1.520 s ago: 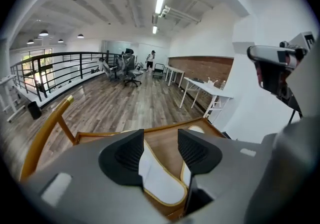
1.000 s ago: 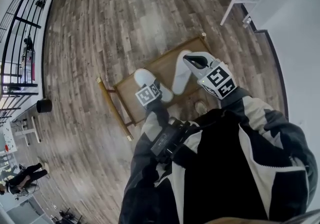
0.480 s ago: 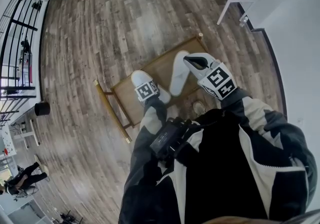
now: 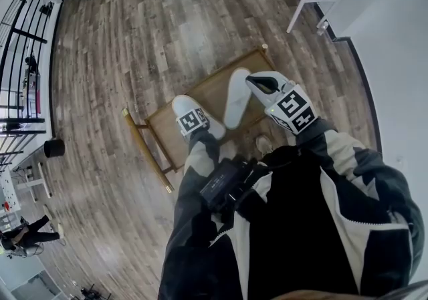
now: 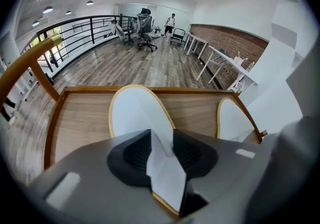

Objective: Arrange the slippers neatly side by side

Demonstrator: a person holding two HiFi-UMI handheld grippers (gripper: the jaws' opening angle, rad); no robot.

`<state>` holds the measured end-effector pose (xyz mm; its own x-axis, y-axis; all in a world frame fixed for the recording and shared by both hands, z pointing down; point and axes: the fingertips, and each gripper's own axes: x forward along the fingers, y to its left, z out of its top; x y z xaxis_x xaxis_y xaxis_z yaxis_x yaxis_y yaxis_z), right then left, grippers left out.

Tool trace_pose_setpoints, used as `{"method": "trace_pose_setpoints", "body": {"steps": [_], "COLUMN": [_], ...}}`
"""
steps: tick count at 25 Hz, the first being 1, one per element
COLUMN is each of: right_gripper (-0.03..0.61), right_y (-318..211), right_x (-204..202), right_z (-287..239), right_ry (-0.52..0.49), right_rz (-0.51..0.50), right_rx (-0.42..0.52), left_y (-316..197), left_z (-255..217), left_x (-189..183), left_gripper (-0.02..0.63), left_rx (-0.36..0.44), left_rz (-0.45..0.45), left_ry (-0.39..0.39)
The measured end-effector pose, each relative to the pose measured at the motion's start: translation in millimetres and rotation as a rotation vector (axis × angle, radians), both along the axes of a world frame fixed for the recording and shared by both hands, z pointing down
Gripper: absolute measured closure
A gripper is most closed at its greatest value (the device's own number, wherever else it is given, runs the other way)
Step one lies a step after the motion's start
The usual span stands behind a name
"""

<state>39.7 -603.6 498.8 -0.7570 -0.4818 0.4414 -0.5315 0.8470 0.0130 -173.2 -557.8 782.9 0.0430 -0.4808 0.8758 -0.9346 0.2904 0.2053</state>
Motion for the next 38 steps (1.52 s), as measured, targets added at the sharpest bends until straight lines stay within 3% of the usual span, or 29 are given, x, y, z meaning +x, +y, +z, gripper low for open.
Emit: {"method": "trace_pose_setpoints", "body": {"steps": [1, 3, 14, 25, 32, 38], "right_gripper": [0.574, 0.574, 0.574, 0.574, 0.574, 0.574], "right_y": [0, 1, 8, 29, 44, 58], "right_x": [1, 2, 0, -32, -63, -86], "right_z": [0, 0, -1, -9, -9, -11], "right_ry": [0.002, 0.002, -0.017, -0.054, -0.078, -0.096], "right_rz": [0.0, 0.001, -0.018, -0.121, -0.196, -0.252], "right_rx": [0.0, 0.001, 0.001, -0.004, -0.011, -0.015], "left_y": [2, 9, 2, 21, 53, 84], "left_z": [0, 3, -16, -90, -126, -145], "left_x": [0, 4, 6, -1, -24, -49], "left_gripper": [0.501, 0.573, 0.581, 0.581, 0.581, 0.581], "left_rx": [-0.013, -0.051, 0.033, 0.215, 0.312, 0.338], "left_rz": [0.005, 0.013, 0.031, 0.023, -0.06, -0.123], "left_ry": [-0.007, -0.004, -0.021, -0.069, -0.057, -0.095]}}
